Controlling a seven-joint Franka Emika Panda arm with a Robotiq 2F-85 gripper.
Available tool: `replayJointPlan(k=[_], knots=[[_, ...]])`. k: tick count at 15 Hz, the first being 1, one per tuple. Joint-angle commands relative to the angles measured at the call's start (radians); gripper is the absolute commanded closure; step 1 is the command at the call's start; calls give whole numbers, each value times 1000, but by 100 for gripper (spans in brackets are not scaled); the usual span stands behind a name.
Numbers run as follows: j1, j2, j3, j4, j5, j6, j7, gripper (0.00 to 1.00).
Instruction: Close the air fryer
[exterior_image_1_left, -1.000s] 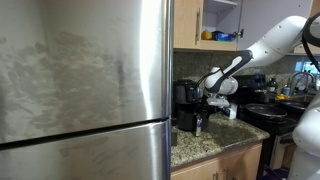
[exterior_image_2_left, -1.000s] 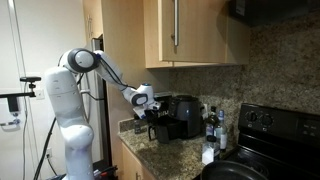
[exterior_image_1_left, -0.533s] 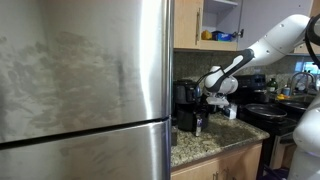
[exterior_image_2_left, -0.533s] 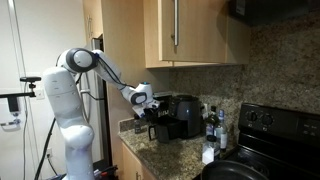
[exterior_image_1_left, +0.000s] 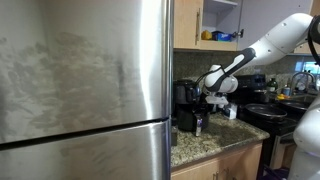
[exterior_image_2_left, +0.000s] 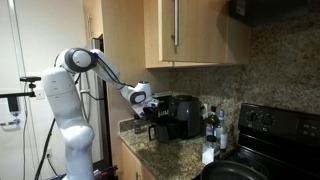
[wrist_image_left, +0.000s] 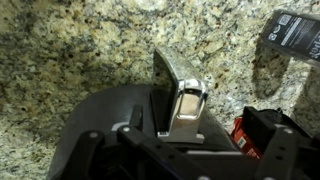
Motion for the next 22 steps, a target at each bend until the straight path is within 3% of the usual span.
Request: replayJointPlan(k=[1, 9, 10, 11, 18, 20, 22], knots=[[-4, -1, 4, 1, -1, -3, 1, 0], [-31, 112, -6, 41, -27, 22, 26, 0], [-28, 118, -7, 42, -16, 27, 12, 25], [-31, 118, -2, 36, -34, 37, 28, 26], [-39, 138, -5, 36, -95, 99, 57, 76], [-55, 134, -5, 37, -184, 135, 110, 89], [-76, 131, -9, 54, -286, 148, 159, 90]])
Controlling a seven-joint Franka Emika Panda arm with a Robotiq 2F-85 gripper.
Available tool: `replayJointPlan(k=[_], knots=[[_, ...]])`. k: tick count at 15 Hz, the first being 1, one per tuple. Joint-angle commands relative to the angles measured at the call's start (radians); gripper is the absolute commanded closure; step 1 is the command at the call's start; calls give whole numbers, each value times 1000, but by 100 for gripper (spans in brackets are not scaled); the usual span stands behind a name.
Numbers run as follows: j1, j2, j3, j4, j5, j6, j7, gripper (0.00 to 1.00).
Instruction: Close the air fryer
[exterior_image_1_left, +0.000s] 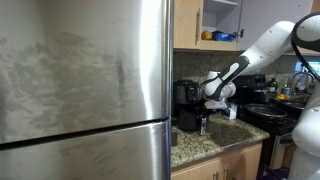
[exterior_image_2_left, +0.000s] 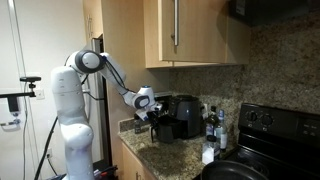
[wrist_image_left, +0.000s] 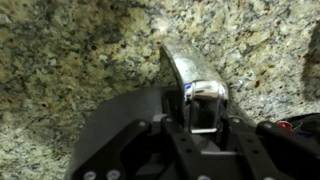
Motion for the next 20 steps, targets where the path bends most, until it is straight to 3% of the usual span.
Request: replayJointPlan(k=[1, 5, 12, 13, 14, 15, 18, 19, 20], knots=[[-46, 18, 0, 43, -152, 64, 74, 90], [-78, 31, -2, 100, -290, 75, 174, 91], [-69, 105, -19, 208, -583, 60, 368, 91], [-65, 113, -21, 217, -595, 49, 402, 91], [-47, 89, -1, 152, -527, 49, 355, 91], [-44, 98, 0, 156, -529, 49, 365, 66], [-43, 103, -1, 154, -528, 49, 366, 66], [-50, 120, -14, 174, -594, 55, 407, 91], [-57, 151, -25, 197, -643, 103, 431, 91]])
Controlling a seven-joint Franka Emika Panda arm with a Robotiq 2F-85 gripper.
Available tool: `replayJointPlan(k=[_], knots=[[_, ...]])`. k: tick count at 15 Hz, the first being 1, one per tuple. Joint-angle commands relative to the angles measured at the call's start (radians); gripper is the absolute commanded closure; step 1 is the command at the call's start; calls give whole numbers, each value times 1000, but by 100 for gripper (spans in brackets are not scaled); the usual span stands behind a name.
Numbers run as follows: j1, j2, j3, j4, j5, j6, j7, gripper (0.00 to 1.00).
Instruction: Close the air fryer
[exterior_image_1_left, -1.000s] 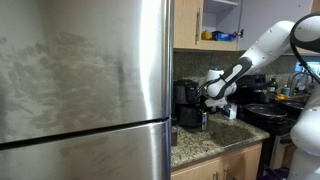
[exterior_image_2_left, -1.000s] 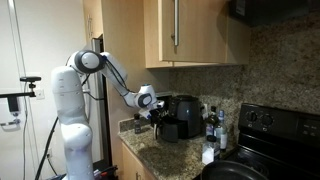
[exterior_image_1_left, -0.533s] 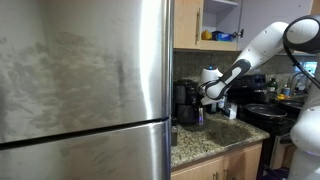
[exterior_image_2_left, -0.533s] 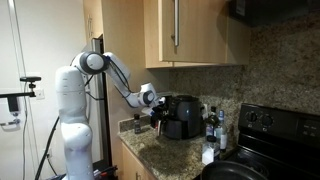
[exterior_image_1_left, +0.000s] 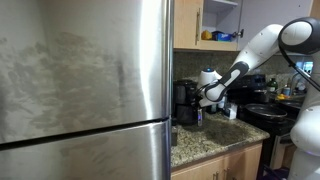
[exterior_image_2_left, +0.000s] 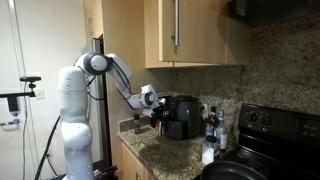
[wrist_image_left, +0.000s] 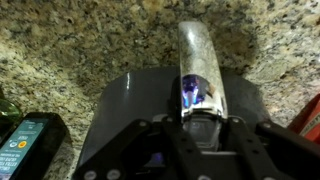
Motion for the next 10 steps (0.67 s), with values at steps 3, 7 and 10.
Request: replayJointPlan(k=[3, 7, 10], knots=[[-10, 113, -42, 98, -218, 121, 147, 91], [3, 188, -71, 180, -305, 161, 241, 91], [9, 200, -77, 201, -341, 165, 253, 91]])
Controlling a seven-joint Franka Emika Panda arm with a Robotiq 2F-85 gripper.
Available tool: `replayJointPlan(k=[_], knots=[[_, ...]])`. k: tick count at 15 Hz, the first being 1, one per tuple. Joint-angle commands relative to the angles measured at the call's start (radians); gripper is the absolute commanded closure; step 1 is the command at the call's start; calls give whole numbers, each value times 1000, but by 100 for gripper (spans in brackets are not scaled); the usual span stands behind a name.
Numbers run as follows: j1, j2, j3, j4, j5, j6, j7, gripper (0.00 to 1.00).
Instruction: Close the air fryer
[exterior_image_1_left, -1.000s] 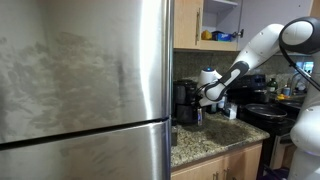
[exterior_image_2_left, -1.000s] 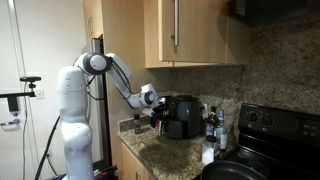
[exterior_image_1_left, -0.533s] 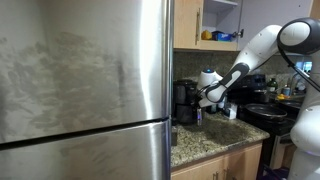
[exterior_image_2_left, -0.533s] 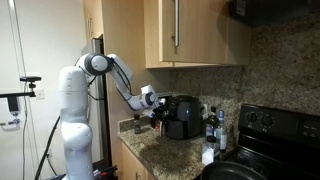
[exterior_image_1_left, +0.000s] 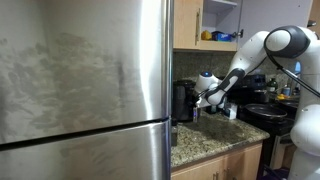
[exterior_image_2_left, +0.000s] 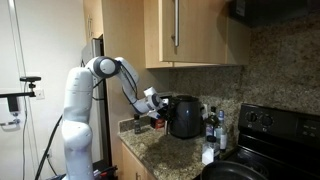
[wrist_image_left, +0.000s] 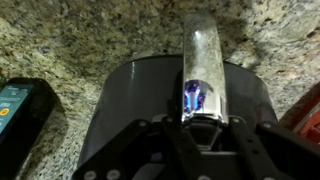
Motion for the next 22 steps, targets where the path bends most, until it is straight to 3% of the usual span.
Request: replayJointPlan(k=[1, 4, 5, 7, 11, 17, 20, 21, 22], knots=[[6, 70, -27, 87, -62, 29, 43, 91], [1, 53, -25, 59, -58, 45, 33, 91], [3, 37, -25, 40, -60, 33, 31, 41], [6, -7, -16, -5, -47, -4, 19, 35], [29, -86, -7, -89, -74, -66, 24, 4], [70, -291, 10, -258, -188, -180, 147, 0], [86, -417, 27, -358, -199, -175, 206, 0], [81, -316, 17, -276, -178, -163, 172, 0], [85, -347, 21, -298, -177, -163, 177, 0]])
